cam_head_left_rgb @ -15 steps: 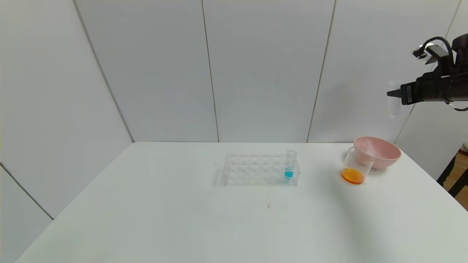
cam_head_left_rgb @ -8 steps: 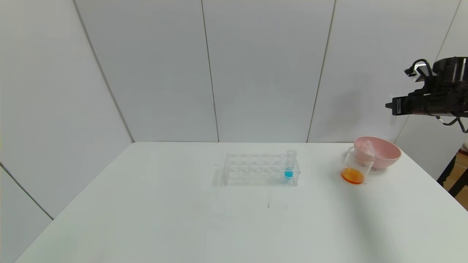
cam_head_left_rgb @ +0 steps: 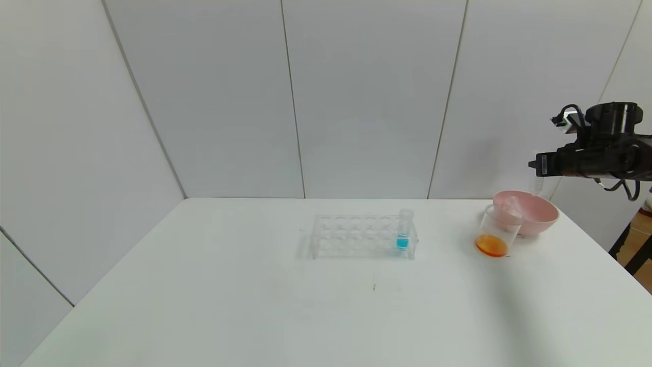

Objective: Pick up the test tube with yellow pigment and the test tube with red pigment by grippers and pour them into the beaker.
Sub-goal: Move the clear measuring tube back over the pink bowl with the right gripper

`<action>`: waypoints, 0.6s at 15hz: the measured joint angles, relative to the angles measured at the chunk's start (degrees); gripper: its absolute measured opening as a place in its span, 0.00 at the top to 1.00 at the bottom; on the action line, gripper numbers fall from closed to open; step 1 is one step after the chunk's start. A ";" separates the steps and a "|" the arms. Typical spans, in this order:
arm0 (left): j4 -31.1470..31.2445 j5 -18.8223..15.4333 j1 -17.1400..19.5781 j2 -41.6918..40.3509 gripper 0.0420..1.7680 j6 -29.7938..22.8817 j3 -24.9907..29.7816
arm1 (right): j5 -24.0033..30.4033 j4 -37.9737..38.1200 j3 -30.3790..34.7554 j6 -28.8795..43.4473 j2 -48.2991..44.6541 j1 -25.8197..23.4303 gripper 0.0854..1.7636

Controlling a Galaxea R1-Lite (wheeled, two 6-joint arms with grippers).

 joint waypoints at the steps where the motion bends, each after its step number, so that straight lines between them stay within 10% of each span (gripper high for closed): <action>1: 0.00 0.00 0.00 0.00 0.00 0.00 0.00 | 0.09 -2.63 1.51 -0.07 0.18 0.05 0.75; 9: 0.00 0.00 0.00 0.00 0.00 0.00 0.00 | 0.09 -6.53 7.35 -0.44 1.57 0.05 0.75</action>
